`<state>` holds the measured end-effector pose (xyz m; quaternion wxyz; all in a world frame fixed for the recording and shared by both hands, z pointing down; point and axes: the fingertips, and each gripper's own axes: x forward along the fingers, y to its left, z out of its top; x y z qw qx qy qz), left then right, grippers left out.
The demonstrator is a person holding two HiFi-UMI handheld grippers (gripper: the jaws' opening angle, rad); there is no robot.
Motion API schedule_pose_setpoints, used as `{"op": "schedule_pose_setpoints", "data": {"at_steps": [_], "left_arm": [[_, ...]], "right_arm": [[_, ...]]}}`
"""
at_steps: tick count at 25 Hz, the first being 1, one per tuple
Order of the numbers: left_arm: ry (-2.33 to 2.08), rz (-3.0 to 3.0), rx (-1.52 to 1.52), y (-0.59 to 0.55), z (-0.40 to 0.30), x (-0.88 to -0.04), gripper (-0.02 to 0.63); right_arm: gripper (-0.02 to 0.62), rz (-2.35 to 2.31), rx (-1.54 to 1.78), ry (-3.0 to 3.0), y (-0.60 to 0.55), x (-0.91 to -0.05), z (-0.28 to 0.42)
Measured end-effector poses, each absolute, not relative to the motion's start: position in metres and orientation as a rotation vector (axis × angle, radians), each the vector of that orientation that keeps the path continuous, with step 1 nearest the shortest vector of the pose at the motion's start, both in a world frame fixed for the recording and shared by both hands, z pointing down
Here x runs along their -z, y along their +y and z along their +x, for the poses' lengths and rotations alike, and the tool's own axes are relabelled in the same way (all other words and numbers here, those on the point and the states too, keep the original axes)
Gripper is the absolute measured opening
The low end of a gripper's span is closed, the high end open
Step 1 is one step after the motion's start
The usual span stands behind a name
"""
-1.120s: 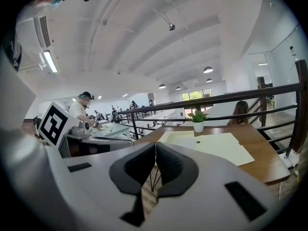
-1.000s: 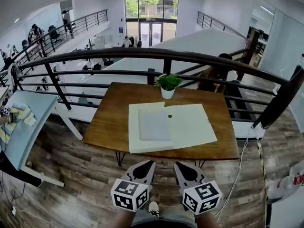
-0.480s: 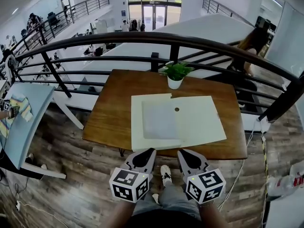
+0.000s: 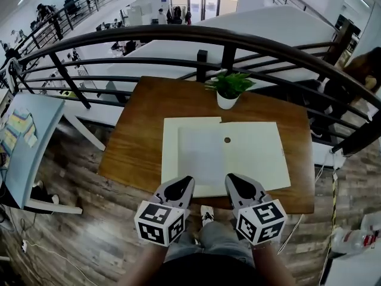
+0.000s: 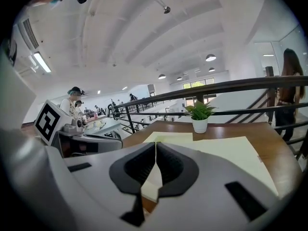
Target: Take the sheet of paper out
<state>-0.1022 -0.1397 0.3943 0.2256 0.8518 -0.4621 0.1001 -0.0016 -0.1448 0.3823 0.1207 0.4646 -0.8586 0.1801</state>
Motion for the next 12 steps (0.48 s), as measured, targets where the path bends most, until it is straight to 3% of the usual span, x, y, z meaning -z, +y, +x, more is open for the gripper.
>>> {"op": "schedule_pose_setpoints", "data": {"at_steps": [12], "left_arm": [[-1.276,2.237,-0.346,-0.193,-0.091,-0.43,0.026]], "right_arm": [[0.028,1.215,-0.655,-2.447,-0.2,-0.429,0.006]]}}
